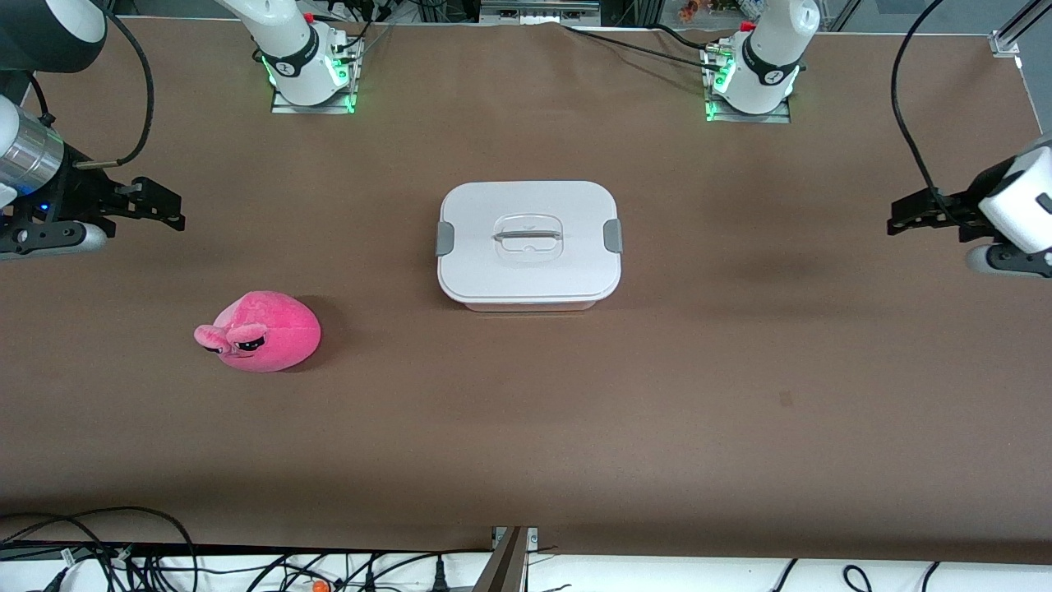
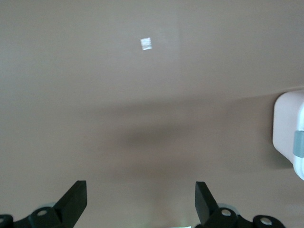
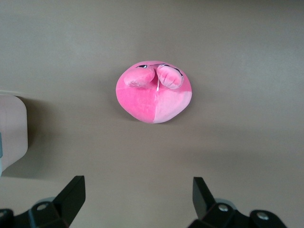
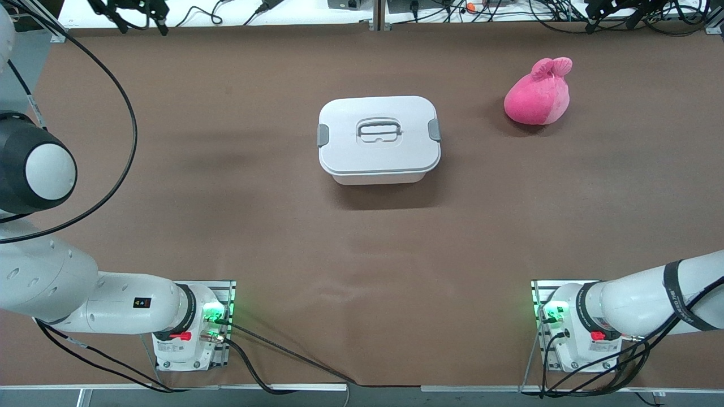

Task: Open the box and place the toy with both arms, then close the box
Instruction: 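Move the left gripper toward the white box lid handle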

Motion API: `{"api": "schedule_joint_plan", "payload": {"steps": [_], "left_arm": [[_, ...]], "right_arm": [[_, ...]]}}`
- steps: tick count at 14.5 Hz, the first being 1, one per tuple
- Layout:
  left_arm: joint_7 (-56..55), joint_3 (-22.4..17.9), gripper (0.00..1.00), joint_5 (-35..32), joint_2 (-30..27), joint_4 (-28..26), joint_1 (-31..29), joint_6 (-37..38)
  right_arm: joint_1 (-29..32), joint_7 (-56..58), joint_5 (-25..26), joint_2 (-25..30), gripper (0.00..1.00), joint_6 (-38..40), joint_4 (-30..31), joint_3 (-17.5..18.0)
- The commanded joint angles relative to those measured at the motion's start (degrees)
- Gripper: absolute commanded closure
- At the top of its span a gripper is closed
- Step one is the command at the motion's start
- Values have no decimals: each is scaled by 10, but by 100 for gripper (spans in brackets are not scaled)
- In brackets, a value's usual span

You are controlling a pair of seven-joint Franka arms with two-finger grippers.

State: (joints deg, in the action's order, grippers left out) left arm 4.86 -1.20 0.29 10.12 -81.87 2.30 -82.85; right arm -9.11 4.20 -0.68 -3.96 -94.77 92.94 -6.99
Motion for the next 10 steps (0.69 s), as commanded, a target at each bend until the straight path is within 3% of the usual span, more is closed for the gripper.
{"api": "schedule_joint_plan", "payload": {"steps": [1,8,10], "left_arm": [[-2,6,0,9,14,19,37,13],[0,7,0,59,43,20,190,8],[2,7,0,101,63,20,215,6]], "right_arm": [[0,-6,2,-3,0,11,-12,1],[0,-6,2,-3,0,11,-12,1],[-1,-6,2,-3,0,11,-12,1]]}}
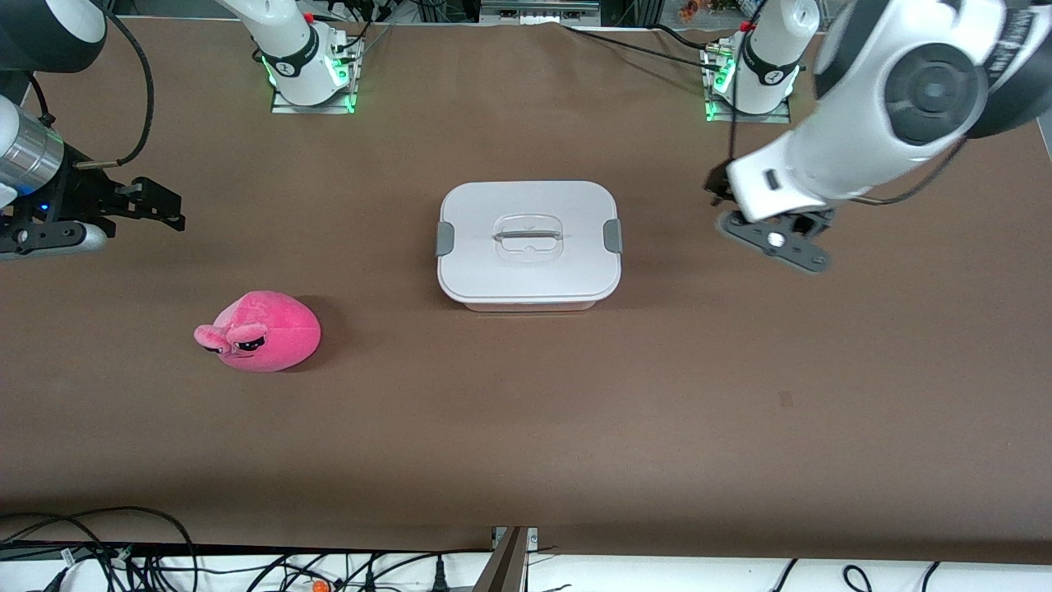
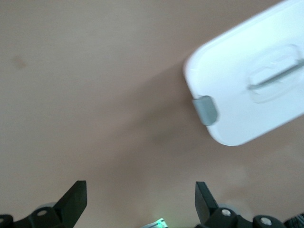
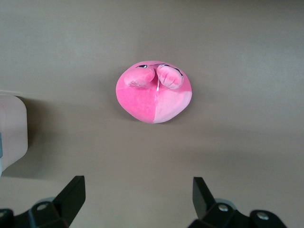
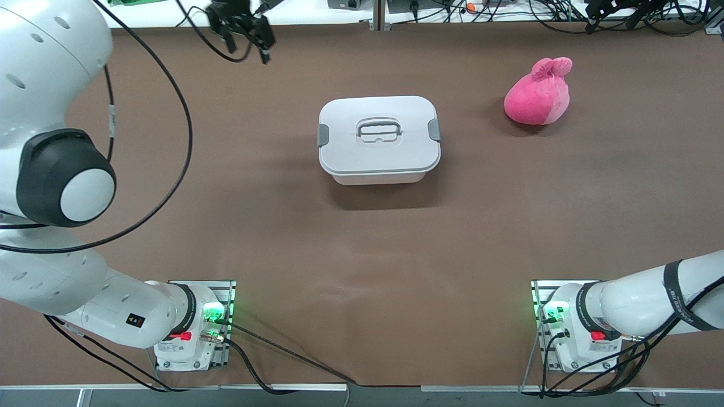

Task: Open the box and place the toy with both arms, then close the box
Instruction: 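Lower the left gripper and grasp the lid handle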

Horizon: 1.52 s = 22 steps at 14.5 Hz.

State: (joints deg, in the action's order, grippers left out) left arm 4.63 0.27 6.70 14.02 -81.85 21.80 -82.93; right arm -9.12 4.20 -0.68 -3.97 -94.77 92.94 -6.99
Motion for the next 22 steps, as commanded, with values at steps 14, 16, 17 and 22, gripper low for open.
{"api": "schedule_joint_plan", "payload": {"steps": [14,16,17,22], "left_arm": [[161,-9,0,-73,133,5,241,-218],[189,-8,0,-106,145,-2,250,-250],[199,-8,0,-117,149,-11,256,-271],[202,-7,0,-121,151,-41,264,-311]], "right_arm": [[0,-6,2,-3,0,11,-12,0],[0,-6,2,-3,0,11,-13,0],[0,-6,2,-3,0,11,-12,0],[0,-5,3,-4,0,6,-13,0]]}}
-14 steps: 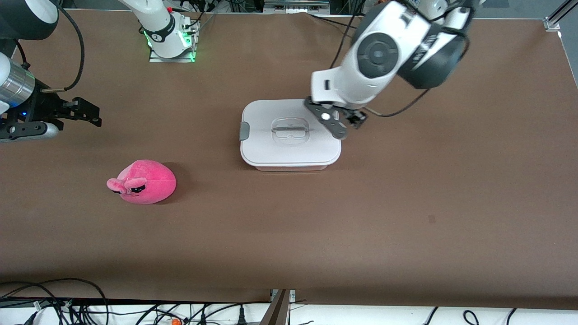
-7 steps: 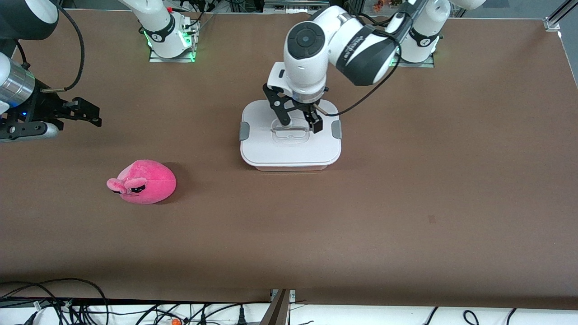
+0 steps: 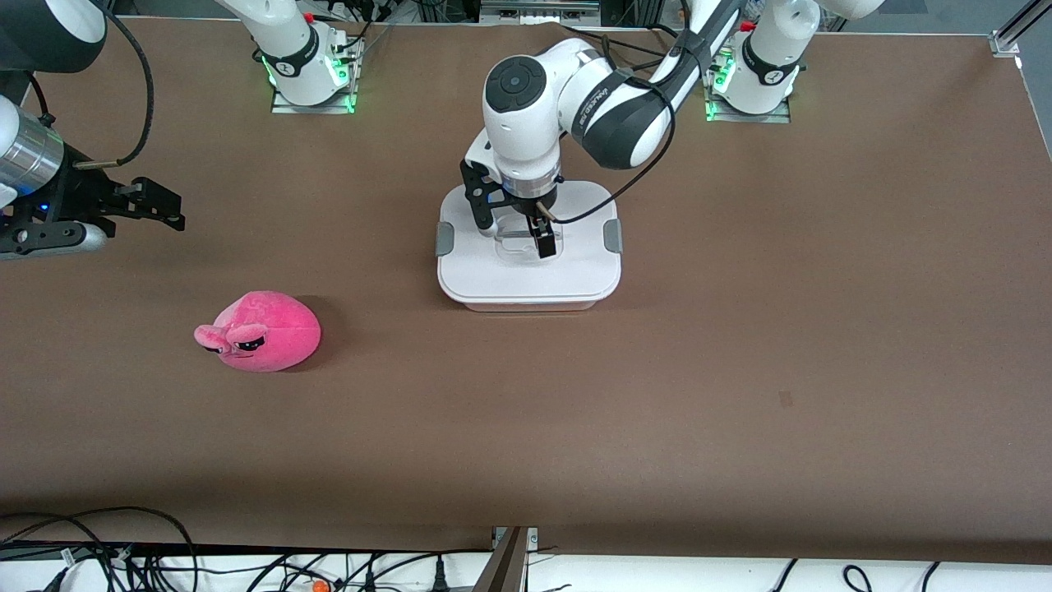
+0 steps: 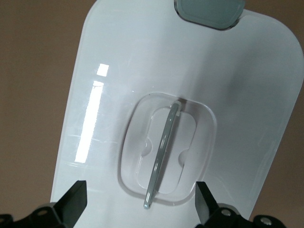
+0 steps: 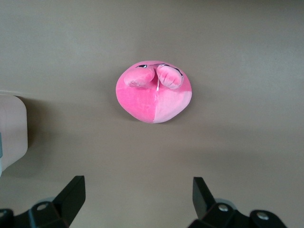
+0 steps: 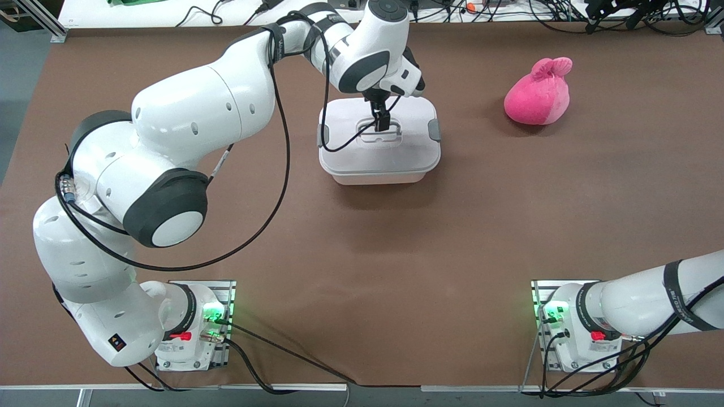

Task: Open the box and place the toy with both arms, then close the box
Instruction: 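Lower the left gripper and grasp the lid handle, then lift the lid with the left gripper while the right gripper grasps the toy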

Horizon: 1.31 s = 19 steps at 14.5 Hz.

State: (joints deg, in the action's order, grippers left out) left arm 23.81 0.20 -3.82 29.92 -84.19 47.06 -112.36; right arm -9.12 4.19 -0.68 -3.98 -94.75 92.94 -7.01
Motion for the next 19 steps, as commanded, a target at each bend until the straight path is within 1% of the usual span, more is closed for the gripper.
{"api": "schedule_joint_plan", "payload": {"steps": [1,6,8,11,12,13,14,15,17,19], "left_arm": [[10,-6,0,-15,-5,-19,12,-20],[-4,-6,0,-28,16,-25,19,-44],[-38,-6,0,-28,16,-26,27,-44],[-36,-6,0,-29,11,-30,28,-40],[-39,-6,10,-29,9,-30,29,-37],[-34,-6,32,-29,8,-30,30,-37],[-35,-6,77,-29,8,-30,31,-37],[-41,-6,100,-28,7,-29,33,-34],[-33,-6,100,-29,6,-26,33,-20],[-25,-6,100,-29,3,-23,34,-9]], "right_arm": [[0,-5,5,-4,0,5,-13,1],[-1,-5,10,-6,0,-3,-14,1],[-1,-5,10,-15,0,-12,-14,1],[1,-2,5,-23,0,-15,-14,0],[2,1,4,-24,0,-16,-14,0],[2,1,3,-26,0,-17,-14,0],[2,1,3,-39,0,-18,-14,0],[2,1,9,-56,0,-18,-14,0],[0,1,10,-106,0,-17,-14,0],[3,3,2,-116,0,-19,-19,0]]}}
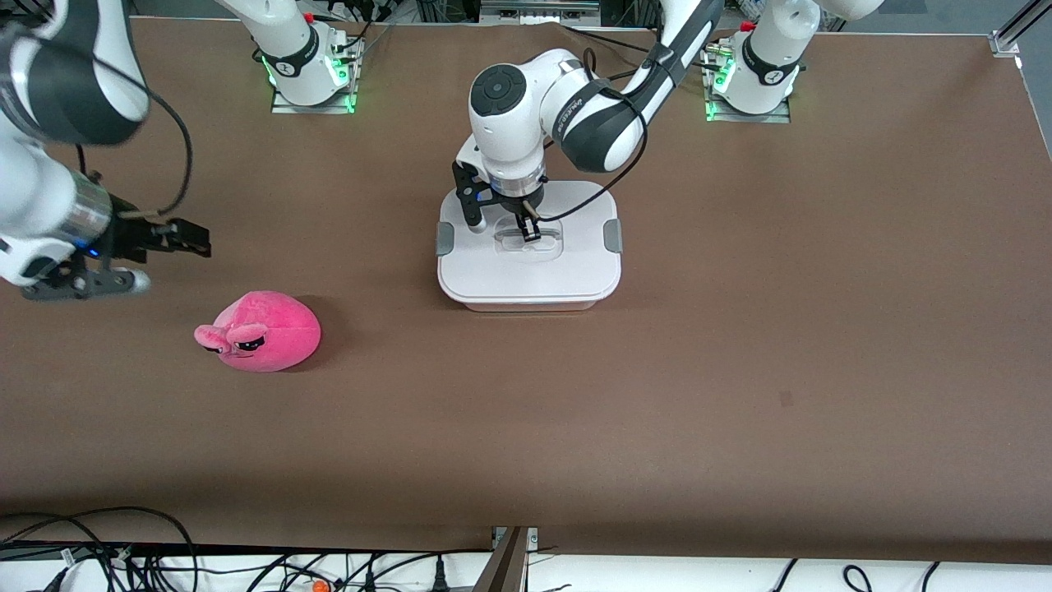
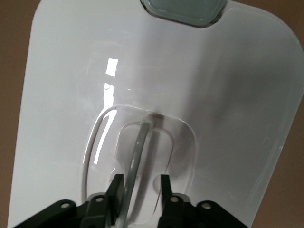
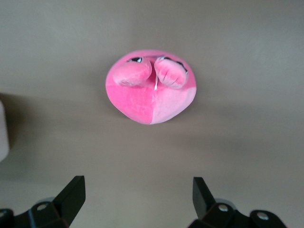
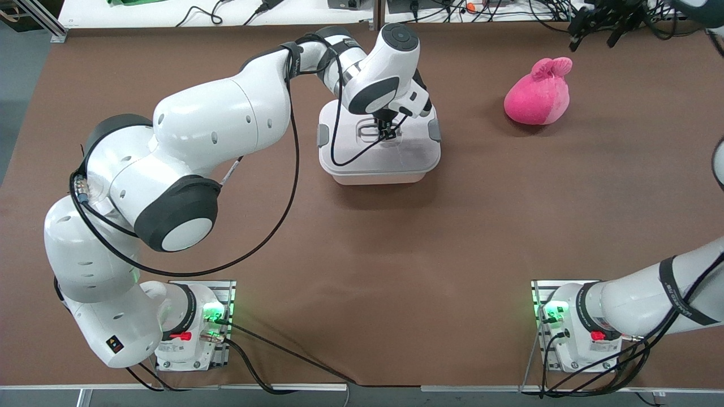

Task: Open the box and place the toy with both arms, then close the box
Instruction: 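Lift the lid with the left gripper while the right gripper grasps the toy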

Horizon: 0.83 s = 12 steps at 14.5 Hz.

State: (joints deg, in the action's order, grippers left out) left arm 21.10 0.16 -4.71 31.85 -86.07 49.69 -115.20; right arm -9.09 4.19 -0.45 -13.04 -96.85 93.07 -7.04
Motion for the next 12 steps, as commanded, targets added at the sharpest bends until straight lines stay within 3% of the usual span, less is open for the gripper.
{"api": "schedule_joint_plan", "payload": {"steps": [1,8,12], "left_arm": [[10,-5,100,-20,-18,-2,8,21],[26,-5,100,-14,-39,2,3,41],[39,-7,100,-8,-46,54,-12,130]], "right_arm": [[2,3,-1,-25,0,0,-21,0],[5,2,-10,-62,0,-88,-1,0],[5,1,-10,-66,0,-134,33,0]]}}
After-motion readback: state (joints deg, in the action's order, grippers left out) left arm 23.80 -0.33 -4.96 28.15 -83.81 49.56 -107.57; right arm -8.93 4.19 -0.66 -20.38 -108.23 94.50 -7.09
